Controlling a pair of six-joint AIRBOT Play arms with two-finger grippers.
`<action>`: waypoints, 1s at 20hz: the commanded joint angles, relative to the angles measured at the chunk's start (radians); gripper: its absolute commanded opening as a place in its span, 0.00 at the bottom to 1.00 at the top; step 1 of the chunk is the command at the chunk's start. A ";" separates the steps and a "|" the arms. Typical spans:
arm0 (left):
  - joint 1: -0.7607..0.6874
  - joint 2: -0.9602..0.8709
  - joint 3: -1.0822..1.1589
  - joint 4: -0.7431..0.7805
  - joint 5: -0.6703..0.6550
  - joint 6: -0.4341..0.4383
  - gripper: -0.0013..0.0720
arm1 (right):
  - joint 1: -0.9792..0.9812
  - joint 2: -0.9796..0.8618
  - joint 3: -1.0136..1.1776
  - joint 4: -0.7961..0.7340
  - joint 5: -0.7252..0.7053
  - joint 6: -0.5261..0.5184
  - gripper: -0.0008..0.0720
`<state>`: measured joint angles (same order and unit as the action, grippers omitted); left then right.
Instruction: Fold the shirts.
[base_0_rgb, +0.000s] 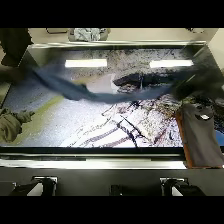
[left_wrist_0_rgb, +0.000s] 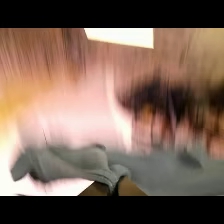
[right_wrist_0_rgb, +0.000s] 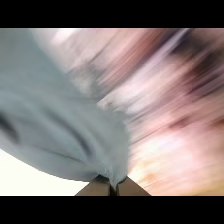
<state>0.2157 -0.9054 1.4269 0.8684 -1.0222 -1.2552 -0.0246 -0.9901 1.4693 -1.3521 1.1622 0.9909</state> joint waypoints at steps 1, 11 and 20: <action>0.155 0.093 0.471 0.030 0.023 -0.066 0.05 | 0.002 0.138 0.442 -0.323 -0.100 0.119 0.06; 0.171 0.208 0.637 0.019 -0.026 -0.204 0.05 | 0.002 0.256 0.549 -0.321 0.108 0.147 0.06; 0.160 -0.162 0.480 0.105 -0.494 -0.185 0.05 | 0.002 -0.206 0.478 -0.213 0.565 0.092 0.06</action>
<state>0.3832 -0.9272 2.0006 0.9367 -1.3293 -1.4563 -0.0216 -1.0039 1.9903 -1.6386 1.5505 1.1110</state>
